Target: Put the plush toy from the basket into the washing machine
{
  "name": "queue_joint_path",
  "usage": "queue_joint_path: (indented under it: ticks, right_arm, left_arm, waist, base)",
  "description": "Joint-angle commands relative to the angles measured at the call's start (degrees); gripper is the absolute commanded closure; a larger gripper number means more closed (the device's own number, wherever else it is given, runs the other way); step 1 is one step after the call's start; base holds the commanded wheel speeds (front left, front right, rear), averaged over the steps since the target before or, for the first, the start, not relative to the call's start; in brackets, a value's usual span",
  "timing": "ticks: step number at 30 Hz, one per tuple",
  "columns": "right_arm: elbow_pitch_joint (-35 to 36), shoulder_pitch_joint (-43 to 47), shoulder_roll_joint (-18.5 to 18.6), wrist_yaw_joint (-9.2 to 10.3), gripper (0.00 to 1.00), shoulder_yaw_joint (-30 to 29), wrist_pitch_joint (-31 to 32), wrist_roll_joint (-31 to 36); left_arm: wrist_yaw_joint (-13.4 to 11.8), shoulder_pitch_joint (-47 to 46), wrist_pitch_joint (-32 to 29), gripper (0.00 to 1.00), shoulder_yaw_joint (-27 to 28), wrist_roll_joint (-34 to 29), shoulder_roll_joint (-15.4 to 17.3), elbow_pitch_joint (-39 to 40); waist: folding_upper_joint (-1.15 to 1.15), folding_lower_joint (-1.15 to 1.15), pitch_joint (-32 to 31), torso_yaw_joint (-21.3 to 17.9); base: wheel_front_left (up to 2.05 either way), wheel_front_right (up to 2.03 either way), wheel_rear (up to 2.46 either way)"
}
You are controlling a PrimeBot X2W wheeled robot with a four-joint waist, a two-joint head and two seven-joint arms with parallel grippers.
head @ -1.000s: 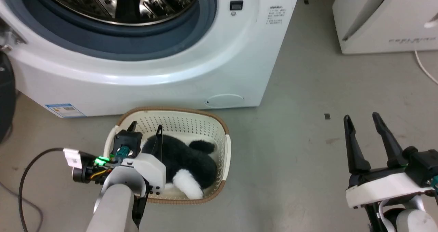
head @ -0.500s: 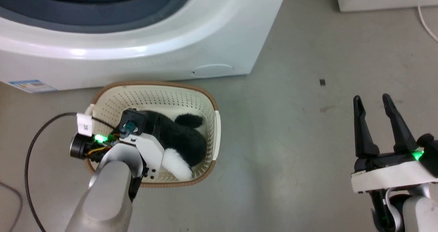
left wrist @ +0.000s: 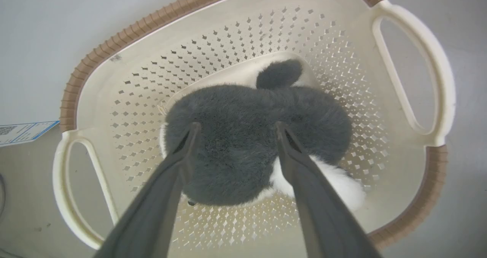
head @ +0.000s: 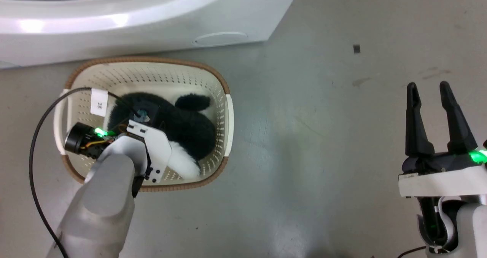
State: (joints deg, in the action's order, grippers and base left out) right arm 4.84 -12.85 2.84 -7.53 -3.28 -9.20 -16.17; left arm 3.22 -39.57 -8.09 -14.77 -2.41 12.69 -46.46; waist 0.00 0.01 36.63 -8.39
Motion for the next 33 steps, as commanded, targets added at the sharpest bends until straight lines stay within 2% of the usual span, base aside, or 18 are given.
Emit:
queue_joint_path:
  ticks: [1,14,33]
  right_arm:
    - [0.64,-1.6,0.03,0.02,0.0,-0.23,-0.6,-0.75]
    - [2.34,-4.47,0.03,0.03,0.0,-0.62,-2.15,-3.02]
    - [3.76,-8.38,0.03,0.04,0.0,-1.15,-4.41,-6.66]
  left_arm:
    - [0.45,-2.47,-0.65,0.0,-0.71,-0.13,0.63,-1.8]
    - [1.87,-9.92,-5.08,0.0,-3.43,1.47,1.37,-9.47]
    - [1.25,-20.89,-6.01,0.0,-8.92,1.95,3.97,-20.65]
  waist:
    - [0.0,-0.01,2.3,-0.55]
    - [0.0,-0.01,10.69,-1.67]
    - [0.0,-0.01,20.05,-4.14]
  base:
    - [0.0,0.0,0.0]
    - [0.0,0.0,0.0]
    - [0.0,0.0,0.0]
